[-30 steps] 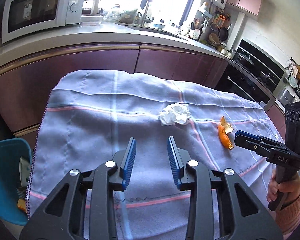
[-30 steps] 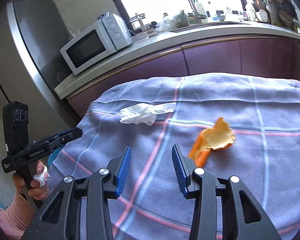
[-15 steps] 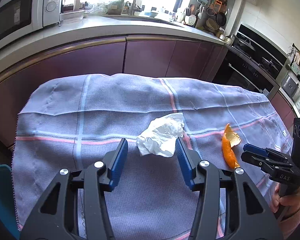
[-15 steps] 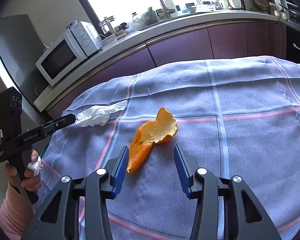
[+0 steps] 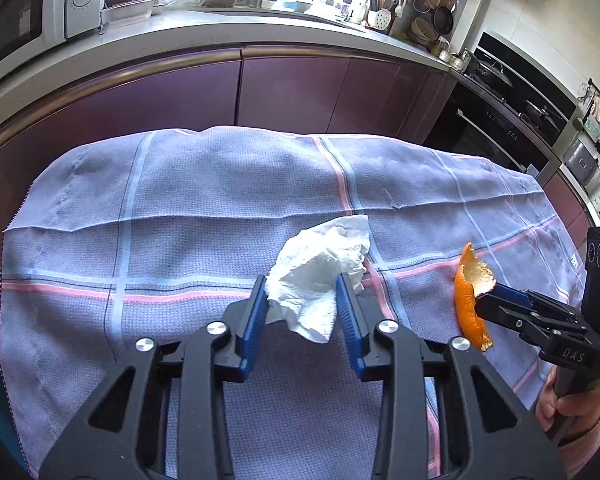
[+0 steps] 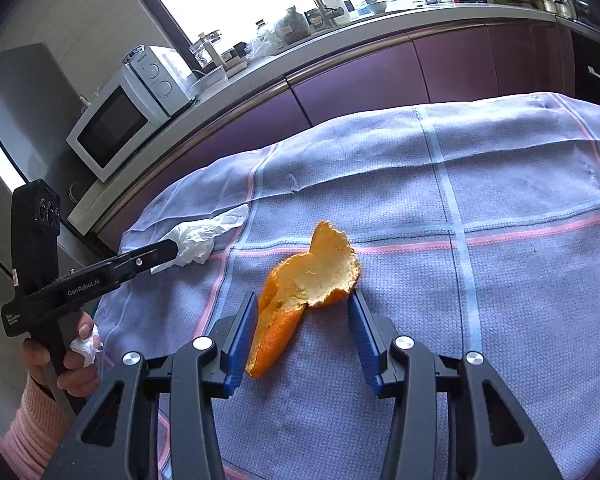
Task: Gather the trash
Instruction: 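Grasp the white tissue with the left gripper while the right gripper grasps the orange peel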
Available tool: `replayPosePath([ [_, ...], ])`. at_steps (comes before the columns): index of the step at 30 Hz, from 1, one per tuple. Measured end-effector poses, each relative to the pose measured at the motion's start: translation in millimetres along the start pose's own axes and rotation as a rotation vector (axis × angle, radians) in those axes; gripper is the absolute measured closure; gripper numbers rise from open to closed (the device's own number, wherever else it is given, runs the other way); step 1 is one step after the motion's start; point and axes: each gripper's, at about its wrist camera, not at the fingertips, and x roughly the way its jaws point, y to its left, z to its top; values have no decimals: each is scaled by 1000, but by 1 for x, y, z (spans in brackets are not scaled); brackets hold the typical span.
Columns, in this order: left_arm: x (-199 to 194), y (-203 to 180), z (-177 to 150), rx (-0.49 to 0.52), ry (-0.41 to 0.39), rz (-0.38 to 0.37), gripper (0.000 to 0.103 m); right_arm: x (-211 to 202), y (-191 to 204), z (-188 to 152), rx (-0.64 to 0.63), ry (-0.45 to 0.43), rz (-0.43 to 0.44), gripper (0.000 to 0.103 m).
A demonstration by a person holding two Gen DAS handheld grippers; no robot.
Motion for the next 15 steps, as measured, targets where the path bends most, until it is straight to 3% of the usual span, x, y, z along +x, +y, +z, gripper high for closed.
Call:
replayPosePath([
  [4, 1, -2, -4, 6, 3, -3, 86, 2, -2, 1, 13, 0, 1, 71],
  [9, -6, -2, -10, 2, -8, -4, 93, 2, -6, 2, 33, -5, 12, 87],
  [15, -27, -5, -17, -1, -47, -27, 95, -5, -6, 1, 27, -23, 34, 92],
])
